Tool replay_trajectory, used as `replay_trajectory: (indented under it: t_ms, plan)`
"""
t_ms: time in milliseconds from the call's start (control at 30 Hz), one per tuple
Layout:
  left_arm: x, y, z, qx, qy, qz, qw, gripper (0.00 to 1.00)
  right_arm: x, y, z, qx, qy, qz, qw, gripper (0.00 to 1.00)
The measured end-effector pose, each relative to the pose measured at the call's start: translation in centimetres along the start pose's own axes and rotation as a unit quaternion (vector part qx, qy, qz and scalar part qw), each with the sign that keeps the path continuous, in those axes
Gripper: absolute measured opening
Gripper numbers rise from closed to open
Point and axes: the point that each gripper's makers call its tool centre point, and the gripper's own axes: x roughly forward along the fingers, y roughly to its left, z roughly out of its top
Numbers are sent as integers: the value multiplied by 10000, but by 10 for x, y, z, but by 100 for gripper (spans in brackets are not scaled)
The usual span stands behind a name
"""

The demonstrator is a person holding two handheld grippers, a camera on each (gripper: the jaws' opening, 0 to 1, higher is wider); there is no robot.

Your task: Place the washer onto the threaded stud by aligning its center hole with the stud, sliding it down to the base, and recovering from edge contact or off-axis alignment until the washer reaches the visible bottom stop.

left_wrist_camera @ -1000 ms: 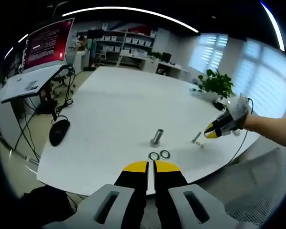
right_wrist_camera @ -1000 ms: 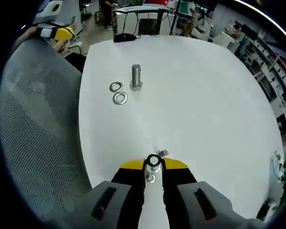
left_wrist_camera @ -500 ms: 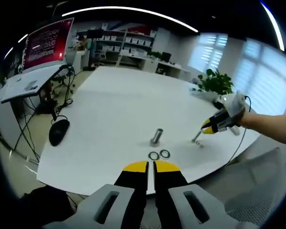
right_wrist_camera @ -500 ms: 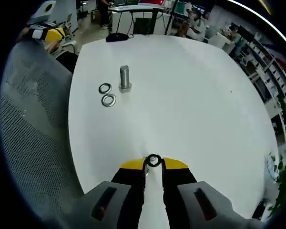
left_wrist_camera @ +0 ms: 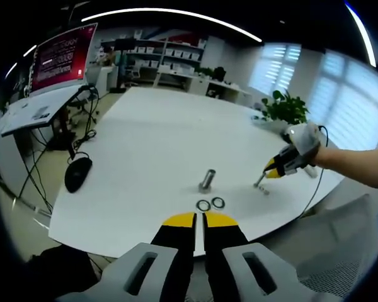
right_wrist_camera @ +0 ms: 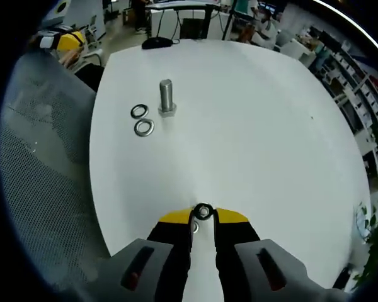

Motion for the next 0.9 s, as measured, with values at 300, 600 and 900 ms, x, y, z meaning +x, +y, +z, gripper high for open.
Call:
replay_trajectory:
  t_ms: [300, 600, 900]
  plan:
    - [0, 1, 0, -18, -1, 21, 10000, 1, 15, 3, -6, -25, 209, 127, 9997, 14]
    - [0, 2, 0, -26, 12, 48, 10000, 1, 35, 5, -16, -50, 416, 268, 9988, 15]
    - [1, 3, -1, 27, 43, 56, 10000, 1, 43, 7, -22, -98, 549, 299, 9980, 18]
